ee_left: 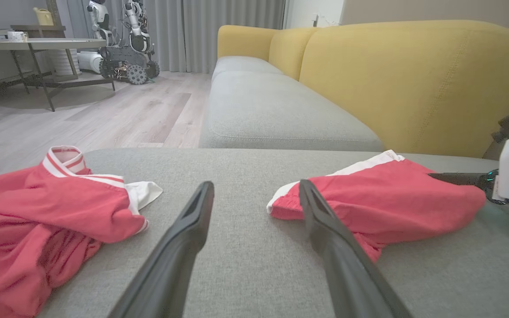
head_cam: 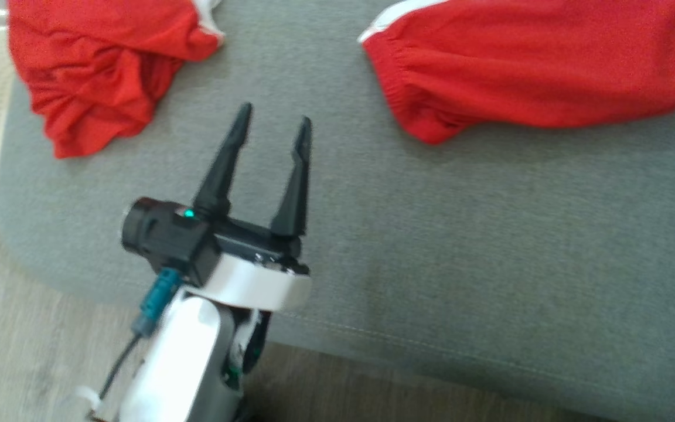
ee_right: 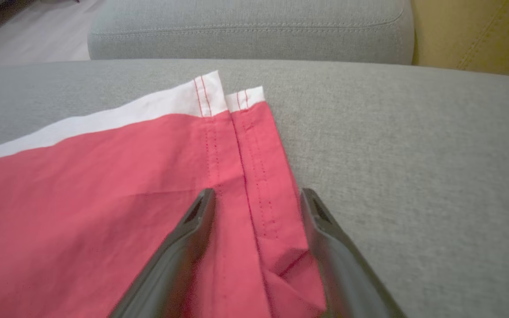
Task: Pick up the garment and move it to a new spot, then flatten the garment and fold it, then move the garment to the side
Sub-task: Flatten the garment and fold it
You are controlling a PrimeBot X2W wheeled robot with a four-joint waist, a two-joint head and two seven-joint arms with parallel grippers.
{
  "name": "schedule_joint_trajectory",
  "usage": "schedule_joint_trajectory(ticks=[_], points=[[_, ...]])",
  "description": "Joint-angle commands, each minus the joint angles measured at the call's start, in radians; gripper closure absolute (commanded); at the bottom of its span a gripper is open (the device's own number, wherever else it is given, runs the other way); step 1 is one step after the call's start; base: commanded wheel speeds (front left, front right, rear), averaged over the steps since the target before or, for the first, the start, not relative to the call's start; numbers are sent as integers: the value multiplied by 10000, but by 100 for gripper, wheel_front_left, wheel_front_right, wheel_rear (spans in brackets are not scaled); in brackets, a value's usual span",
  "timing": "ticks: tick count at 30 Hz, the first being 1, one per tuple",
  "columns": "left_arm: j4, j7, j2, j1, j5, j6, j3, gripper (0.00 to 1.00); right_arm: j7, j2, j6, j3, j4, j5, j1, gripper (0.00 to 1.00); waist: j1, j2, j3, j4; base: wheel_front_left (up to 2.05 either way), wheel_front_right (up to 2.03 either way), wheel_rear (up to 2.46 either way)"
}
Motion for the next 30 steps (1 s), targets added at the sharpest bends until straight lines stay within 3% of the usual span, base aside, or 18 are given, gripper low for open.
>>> schedule_joint_trajectory(ticks=[1,10,11,12,13,22,30], points=[[-468,-51,66,78,0,159,83,0,48,-171,62,-28,-20,-248,-152,0,0,-1,39,329,0,0,0],[-507,-51,62,220,38,592,-375,0,665,-133,62,-482,1536,-1269,-535,0,0,-1,36,717,0,0,0],[-515,-51,62,218,31,612,-367,0,757,-20,62,-500,1605,-1247,-523,7,0,-1,27,703,0,0,0],[-523,-51,62,216,10,628,-348,0,848,100,62,-492,1622,-1181,-499,90,0,-1,20,675,0,0,0],[-519,-51,62,212,12,639,-325,0,923,215,62,-458,1586,-1089,-465,100,0,-1,11,633,0,0,0],[-465,-51,61,248,134,592,-129,0,518,362,62,-326,882,-839,-314,100,0,-1,-240,-106,0,0,0],[-380,-51,61,354,381,398,51,0,141,-22,62,-923,433,-1760,-9,100,0,-1,-544,-1105,0,0,0]])
